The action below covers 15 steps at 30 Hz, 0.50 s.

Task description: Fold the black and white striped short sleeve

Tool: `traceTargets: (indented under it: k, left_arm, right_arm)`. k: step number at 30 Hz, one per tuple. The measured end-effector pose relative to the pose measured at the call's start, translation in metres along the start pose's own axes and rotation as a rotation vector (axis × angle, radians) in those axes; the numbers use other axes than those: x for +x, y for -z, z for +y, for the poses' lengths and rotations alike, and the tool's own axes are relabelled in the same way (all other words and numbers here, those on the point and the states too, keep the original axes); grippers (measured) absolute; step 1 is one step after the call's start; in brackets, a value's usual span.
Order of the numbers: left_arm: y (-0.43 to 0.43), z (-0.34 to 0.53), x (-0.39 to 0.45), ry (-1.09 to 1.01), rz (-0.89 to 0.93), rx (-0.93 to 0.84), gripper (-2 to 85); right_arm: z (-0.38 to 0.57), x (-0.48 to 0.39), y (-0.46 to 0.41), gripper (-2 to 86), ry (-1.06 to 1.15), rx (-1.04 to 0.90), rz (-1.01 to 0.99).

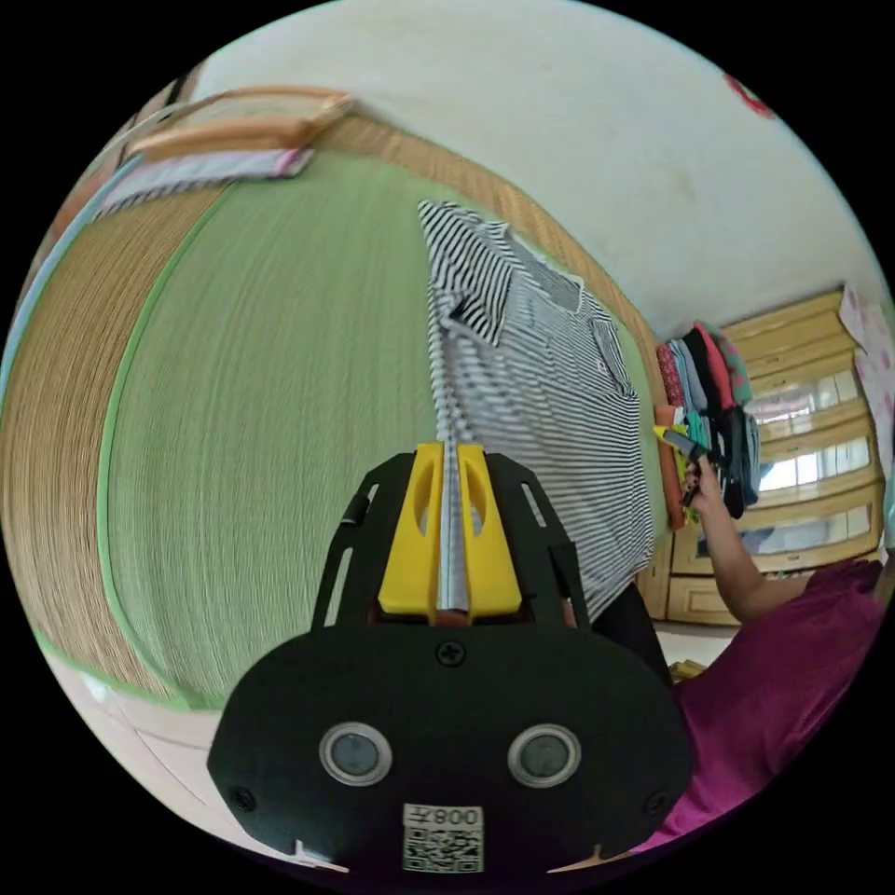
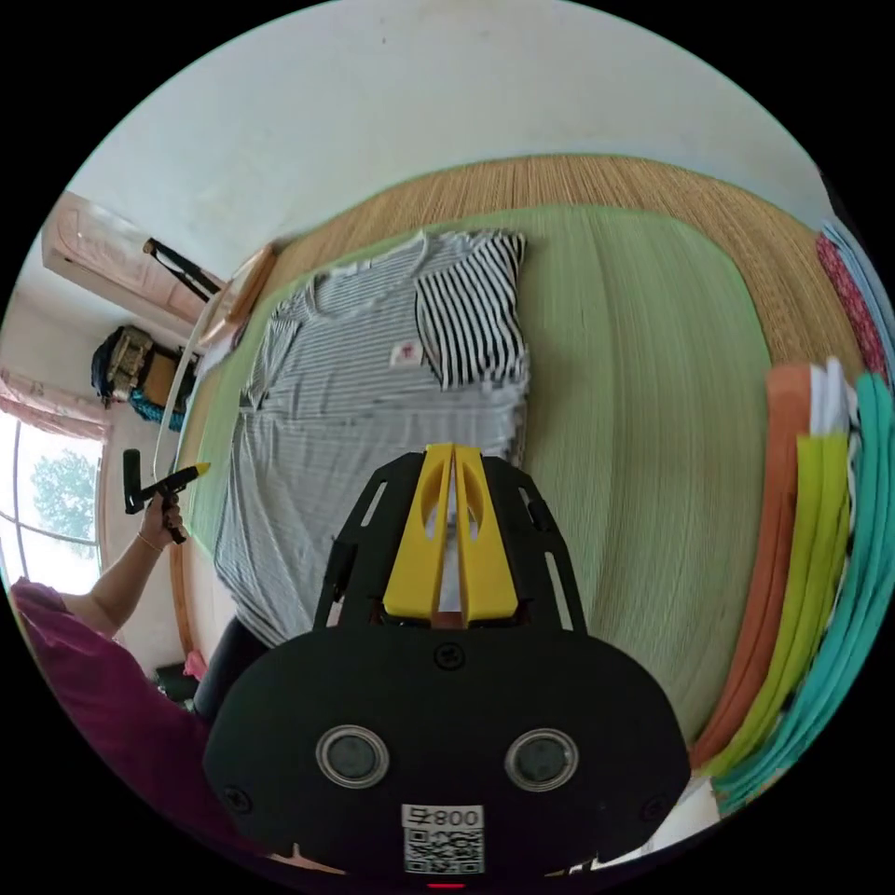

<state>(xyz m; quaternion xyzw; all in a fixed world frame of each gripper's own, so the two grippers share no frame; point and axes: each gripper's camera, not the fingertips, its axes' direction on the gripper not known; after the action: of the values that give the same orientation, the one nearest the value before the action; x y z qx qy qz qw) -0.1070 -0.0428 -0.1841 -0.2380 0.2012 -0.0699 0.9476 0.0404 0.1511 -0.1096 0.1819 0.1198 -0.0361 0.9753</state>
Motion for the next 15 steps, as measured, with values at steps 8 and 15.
traceTargets:
  k: [8,15]
  left_arm:
    - [0.032,0.169,-0.03,0.205,0.081,0.031,6.2]
    - [0.033,0.246,-0.033,0.197,0.114,-0.005,8.2]
  right_arm:
    - [0.115,0.037,0.078,4.3,-0.203,-0.034,-0.051]
    - [0.185,0.054,0.144,5.9,-0.264,-0.016,-0.098]
